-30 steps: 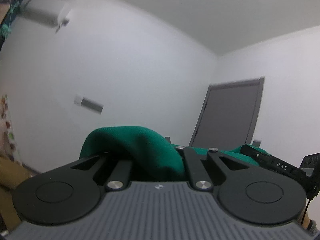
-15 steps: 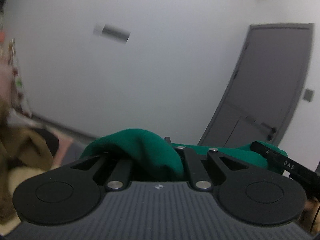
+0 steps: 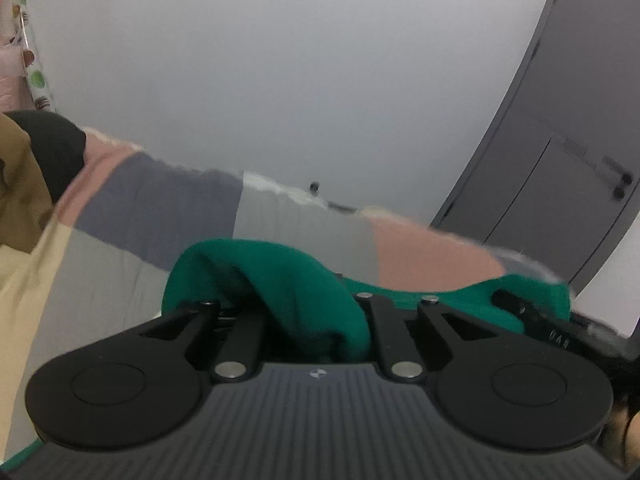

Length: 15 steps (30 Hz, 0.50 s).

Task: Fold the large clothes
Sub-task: 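Lift the green hoodie up off the bed with both grippers, then lower the hoodie onto the bed and open both grippers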

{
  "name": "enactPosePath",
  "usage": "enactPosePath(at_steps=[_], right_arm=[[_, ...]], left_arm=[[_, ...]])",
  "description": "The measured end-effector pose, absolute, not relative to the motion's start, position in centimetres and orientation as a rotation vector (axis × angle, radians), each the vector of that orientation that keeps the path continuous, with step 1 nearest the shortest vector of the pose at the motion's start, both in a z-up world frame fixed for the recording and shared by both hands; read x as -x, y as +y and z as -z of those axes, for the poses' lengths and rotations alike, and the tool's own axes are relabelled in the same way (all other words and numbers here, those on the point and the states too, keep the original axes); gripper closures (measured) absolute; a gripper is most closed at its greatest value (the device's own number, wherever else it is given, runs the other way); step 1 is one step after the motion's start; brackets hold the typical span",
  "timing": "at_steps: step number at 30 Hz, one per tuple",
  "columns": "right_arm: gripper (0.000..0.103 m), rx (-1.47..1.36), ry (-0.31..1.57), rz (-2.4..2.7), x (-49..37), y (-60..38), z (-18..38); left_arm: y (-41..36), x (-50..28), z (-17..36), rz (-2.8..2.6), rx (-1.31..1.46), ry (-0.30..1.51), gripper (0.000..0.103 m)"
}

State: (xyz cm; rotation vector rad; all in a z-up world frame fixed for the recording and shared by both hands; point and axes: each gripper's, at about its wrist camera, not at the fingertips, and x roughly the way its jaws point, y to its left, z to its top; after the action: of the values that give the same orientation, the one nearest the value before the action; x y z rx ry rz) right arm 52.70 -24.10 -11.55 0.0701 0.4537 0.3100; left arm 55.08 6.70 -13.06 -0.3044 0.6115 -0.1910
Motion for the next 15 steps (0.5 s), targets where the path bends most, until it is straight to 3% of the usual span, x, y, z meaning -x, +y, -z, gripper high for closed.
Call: enactPosePath(at_steps=[4, 6, 7, 10, 12, 14, 15], right_arm=[[0.093, -0.094, 0.543, -0.284, -53.6, -24.0, 13.3], [0.092, -0.097, 0.564, -0.271, -53.7, -24.3, 13.6], [0.092, -0.101, 0.568, -0.266, -53.7, -24.1, 13.4], [0.086, -0.125, 0.580, -0.247, -53.8, -23.8, 13.2], [0.059, -0.150, 0.586, -0.253, -53.0, -23.9, 12.7], [0.043, -0.168, 0.575, -0.267, -51.4, -23.9, 12.0], [0.041, -0.164, 0.567, -0.265, -50.8, -23.7, 11.8]], left_arm=[[7.0, -56.8, 15.1, 0.195, 0.311, 0.674, 0.089], [6.9, -56.9, 15.1, 0.211, 0.298, 0.690, 0.082], [6.6, -56.5, 14.5, 0.216, 0.288, 0.695, 0.074], [6.3, -55.9, 13.4, 0.228, 0.258, 0.720, 0.031], [6.3, -54.0, 12.2, 0.230, 0.228, 0.707, 0.030], [6.6, -52.3, 11.4, 0.230, 0.219, 0.683, 0.029], [6.8, -50.9, 10.7, 0.229, 0.218, 0.676, 0.029]])
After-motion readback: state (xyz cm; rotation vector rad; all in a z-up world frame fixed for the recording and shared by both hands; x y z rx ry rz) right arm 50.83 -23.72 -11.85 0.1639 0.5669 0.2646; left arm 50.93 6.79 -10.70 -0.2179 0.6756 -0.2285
